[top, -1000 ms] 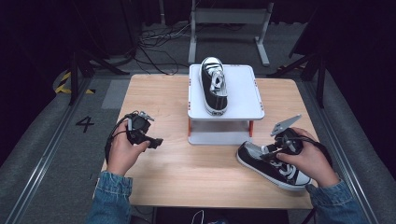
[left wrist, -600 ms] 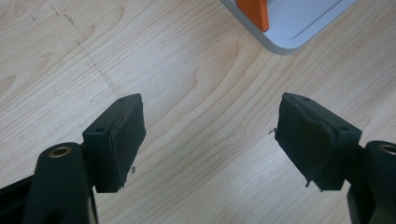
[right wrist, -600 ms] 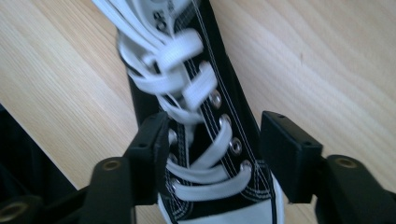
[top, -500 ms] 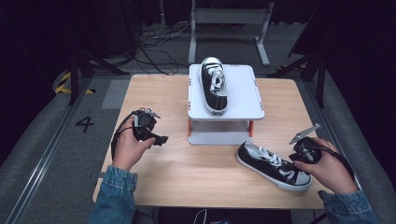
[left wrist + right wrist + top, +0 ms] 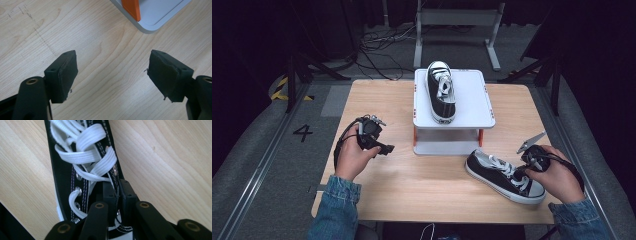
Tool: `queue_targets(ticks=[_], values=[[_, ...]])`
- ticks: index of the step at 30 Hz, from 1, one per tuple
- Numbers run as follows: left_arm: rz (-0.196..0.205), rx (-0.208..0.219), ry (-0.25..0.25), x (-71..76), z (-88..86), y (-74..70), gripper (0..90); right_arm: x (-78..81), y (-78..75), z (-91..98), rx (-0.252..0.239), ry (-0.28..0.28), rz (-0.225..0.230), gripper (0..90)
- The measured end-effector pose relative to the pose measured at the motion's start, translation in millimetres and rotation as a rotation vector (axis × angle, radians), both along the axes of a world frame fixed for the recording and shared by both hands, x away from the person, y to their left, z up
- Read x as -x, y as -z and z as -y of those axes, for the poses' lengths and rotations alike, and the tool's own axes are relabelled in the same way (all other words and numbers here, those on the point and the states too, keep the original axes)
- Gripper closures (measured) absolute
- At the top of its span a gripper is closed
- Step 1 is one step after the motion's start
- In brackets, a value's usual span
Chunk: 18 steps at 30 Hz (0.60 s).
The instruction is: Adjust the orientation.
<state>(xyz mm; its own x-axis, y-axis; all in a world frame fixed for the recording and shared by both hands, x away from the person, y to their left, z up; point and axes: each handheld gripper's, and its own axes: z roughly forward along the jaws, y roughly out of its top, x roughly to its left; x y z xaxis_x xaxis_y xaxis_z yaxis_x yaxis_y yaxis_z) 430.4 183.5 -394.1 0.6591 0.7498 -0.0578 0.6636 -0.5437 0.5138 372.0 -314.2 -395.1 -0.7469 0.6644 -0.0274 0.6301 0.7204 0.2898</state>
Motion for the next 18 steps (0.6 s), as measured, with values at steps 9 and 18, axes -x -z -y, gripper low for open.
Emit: queue_targets(ticks=[9,18], values=[[0.001,-0.009,-0.025,6.0,-10.8,-0.6,24.3,-44.7,-23.9,1.2,0.178,-0.148,0.062,83.3],[-0.002,-0.005,-0.036,8.7,-13.4,-0.5,24.3,-58.2,-23.4,15.7,0.127,0.013,0.168,65.6]])
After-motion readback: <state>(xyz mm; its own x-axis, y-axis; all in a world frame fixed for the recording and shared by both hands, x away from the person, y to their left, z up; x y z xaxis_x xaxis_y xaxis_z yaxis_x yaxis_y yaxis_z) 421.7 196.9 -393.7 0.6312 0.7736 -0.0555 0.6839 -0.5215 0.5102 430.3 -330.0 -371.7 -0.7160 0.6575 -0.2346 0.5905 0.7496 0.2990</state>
